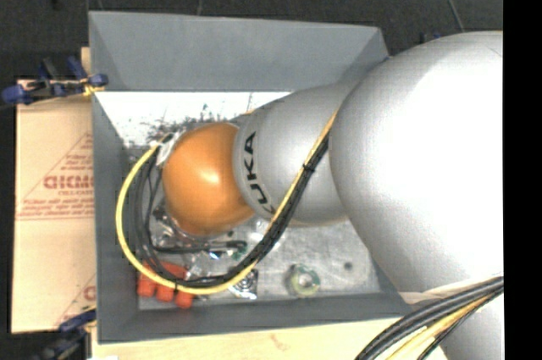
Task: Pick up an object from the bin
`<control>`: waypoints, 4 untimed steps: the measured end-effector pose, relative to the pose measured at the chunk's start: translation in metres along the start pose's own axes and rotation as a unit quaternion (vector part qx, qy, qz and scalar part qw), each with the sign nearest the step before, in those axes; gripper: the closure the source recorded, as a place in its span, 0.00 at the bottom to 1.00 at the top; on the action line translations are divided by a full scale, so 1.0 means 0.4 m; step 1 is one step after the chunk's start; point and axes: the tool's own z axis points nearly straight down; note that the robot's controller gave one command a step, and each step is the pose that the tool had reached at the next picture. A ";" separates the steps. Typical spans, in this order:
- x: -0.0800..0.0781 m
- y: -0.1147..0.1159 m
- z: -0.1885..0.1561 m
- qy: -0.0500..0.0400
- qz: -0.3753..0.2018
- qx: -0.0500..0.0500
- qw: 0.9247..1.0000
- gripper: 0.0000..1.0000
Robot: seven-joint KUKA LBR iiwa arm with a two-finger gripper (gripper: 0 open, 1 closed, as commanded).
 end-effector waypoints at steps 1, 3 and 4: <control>0.004 -0.003 -0.001 0.002 0.001 0.000 1.000 1.00; 0.003 -0.028 -0.248 0.004 0.026 -0.006 1.000 0.00; 0.024 -0.024 -0.030 0.005 -0.082 -0.007 0.997 0.00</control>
Offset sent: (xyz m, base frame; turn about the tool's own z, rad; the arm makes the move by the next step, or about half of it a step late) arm 0.0000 0.0000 0.0000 0.0000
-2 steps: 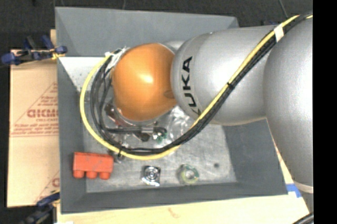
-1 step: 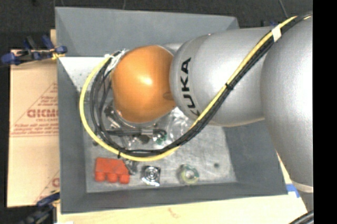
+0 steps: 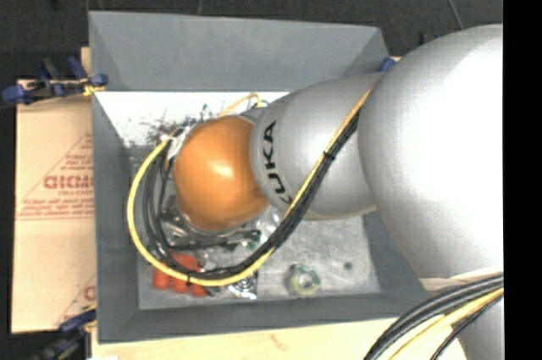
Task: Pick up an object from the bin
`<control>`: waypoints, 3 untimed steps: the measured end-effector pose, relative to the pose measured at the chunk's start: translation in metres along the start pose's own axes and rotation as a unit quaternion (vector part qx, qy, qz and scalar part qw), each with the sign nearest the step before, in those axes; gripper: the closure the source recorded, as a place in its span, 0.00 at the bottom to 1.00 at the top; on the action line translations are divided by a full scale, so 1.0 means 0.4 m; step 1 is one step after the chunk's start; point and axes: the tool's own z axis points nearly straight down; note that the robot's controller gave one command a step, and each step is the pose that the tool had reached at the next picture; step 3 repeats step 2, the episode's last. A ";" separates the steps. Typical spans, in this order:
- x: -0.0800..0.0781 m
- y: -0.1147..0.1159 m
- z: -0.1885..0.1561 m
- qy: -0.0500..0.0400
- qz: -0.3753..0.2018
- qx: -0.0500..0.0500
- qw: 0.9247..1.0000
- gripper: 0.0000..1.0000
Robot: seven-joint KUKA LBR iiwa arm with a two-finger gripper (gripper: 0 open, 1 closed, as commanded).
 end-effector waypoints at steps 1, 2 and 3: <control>-0.003 -0.001 -0.004 -0.002 0.001 0.001 1.000 1.00; -0.033 0.007 -0.411 -0.006 0.003 0.004 1.000 1.00; -0.033 0.007 -0.411 -0.006 0.003 0.004 1.000 1.00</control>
Offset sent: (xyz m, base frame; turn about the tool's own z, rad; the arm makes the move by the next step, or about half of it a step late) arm 0.0000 0.0000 0.0000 0.0000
